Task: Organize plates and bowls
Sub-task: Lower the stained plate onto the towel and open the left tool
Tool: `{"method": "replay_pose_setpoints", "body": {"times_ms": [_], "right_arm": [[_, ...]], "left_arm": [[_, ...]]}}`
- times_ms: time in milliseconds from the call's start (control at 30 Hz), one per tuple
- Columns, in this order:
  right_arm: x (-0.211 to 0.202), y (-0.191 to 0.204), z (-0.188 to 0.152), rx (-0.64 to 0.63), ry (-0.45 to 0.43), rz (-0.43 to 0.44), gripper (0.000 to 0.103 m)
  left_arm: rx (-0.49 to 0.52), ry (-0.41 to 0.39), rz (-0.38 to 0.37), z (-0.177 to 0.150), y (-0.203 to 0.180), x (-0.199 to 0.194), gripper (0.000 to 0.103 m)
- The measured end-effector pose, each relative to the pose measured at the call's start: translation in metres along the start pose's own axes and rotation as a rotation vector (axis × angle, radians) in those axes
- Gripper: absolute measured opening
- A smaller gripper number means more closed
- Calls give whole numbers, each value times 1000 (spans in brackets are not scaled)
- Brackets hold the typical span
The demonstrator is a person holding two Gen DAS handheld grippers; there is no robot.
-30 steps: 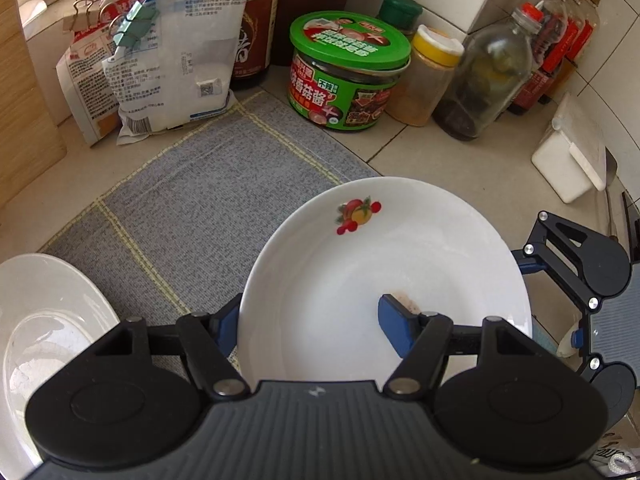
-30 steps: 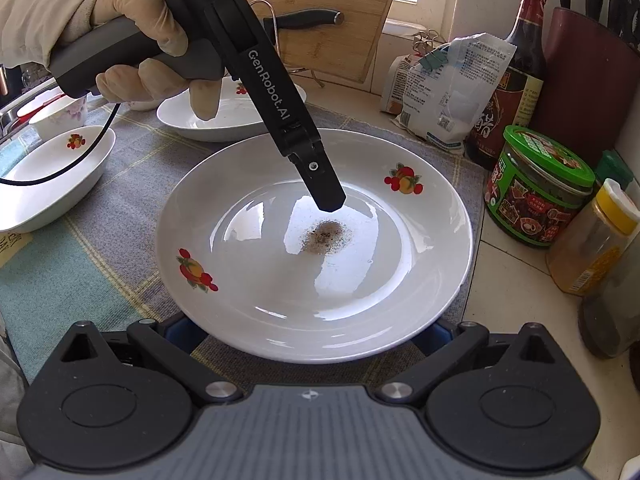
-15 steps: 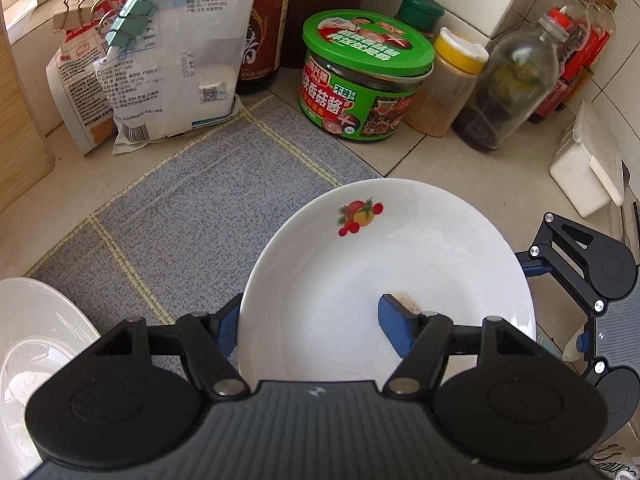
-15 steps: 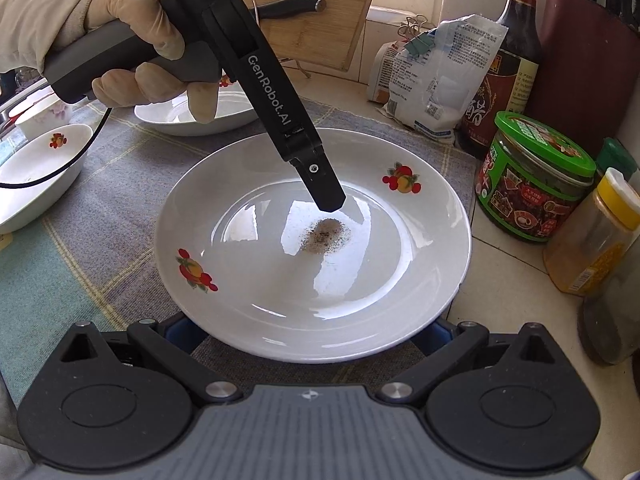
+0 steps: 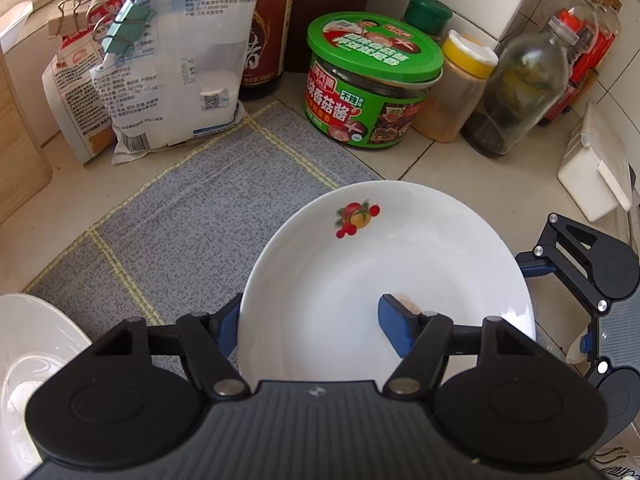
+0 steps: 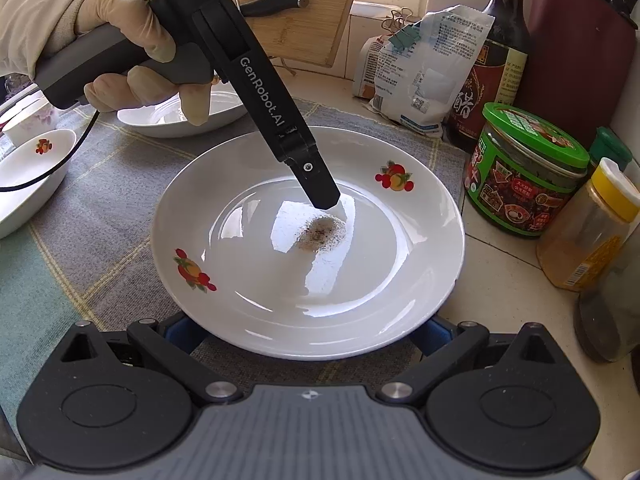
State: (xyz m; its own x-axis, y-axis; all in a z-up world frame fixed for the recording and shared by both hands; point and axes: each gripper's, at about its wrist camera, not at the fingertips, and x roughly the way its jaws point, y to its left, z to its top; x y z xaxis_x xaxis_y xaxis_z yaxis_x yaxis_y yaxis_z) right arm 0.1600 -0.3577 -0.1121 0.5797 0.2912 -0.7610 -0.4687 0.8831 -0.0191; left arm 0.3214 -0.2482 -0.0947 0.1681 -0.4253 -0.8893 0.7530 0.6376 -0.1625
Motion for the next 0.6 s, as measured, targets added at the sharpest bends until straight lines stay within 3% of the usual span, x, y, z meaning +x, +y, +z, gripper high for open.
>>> {"method": "replay_pose_setpoints", "body": {"times_ms": [267, 600], "right_arm": [[-6, 2, -4, -7, 2, -29, 103], [-40, 4, -12, 96, 2, -131, 103]], "left_arm": [[26, -12, 8, -6, -2, -4, 76], [66, -131, 66, -31, -16, -50, 86]]}}
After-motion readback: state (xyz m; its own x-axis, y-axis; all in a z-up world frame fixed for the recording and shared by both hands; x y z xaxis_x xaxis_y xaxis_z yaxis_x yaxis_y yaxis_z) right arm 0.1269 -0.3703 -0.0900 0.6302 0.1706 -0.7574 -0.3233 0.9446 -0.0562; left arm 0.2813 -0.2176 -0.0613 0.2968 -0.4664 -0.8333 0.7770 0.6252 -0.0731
